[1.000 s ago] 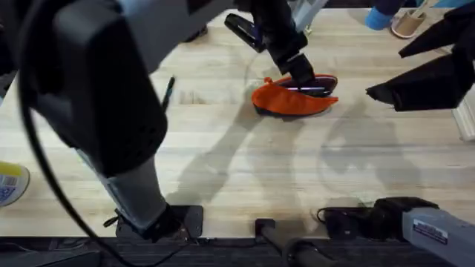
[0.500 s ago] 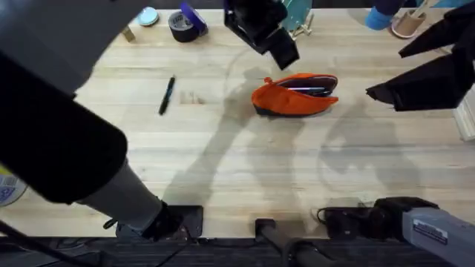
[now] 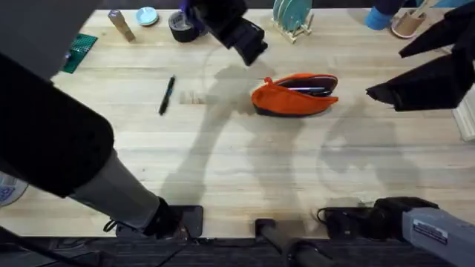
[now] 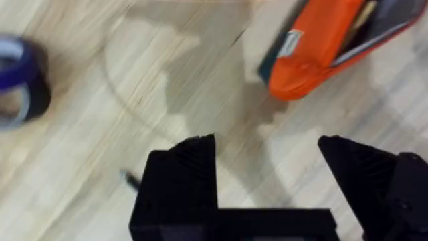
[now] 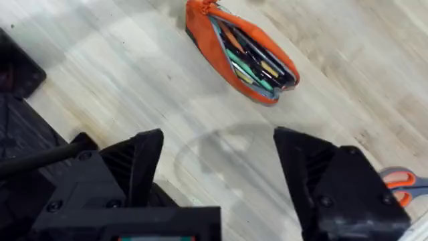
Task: Unzip the bag, pick up the pens from the table one at a time and place them inside, then zip the bag closed.
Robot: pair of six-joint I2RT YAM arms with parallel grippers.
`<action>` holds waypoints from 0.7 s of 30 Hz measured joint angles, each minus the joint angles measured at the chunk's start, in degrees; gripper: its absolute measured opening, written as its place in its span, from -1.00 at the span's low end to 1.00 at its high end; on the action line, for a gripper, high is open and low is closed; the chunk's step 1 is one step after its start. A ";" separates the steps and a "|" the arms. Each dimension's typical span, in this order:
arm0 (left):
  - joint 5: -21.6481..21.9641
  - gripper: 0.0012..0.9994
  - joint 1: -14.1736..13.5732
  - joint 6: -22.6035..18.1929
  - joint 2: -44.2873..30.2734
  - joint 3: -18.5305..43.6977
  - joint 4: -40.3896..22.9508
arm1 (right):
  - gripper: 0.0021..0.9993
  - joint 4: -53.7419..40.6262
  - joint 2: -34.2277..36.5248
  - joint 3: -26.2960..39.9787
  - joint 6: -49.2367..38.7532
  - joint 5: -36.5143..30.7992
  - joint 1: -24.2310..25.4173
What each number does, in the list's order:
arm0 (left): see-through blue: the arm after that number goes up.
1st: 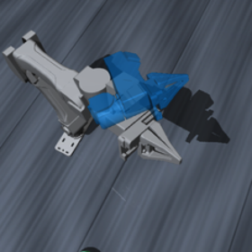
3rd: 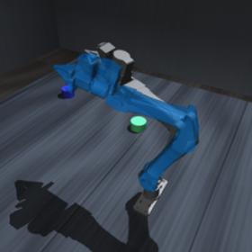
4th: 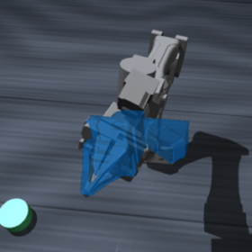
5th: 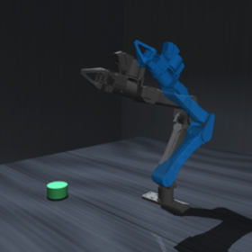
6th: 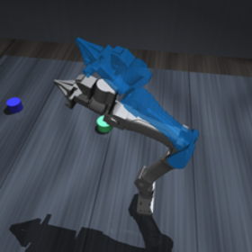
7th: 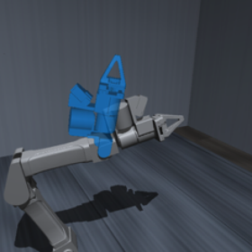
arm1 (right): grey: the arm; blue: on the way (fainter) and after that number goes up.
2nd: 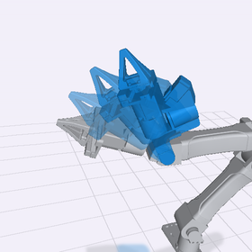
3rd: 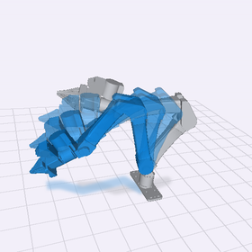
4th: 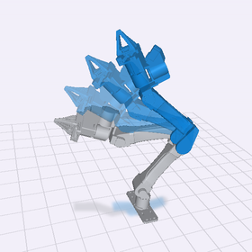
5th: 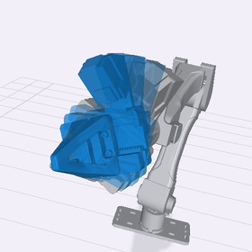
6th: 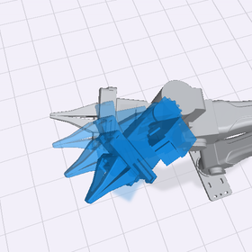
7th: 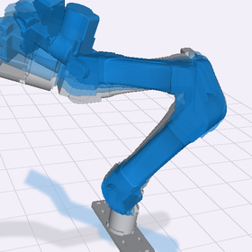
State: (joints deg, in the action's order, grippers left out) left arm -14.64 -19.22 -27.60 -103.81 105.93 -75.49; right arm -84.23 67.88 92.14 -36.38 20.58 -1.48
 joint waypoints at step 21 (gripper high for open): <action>7.84 0.85 20.62 5.47 0.37 -11.83 2.89 | 0.99 0.00 0.00 0.00 0.00 0.00 0.00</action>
State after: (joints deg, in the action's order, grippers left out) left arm -6.80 1.40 -22.13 -103.44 94.10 -72.60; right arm -84.23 67.88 92.14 -36.38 20.58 -1.48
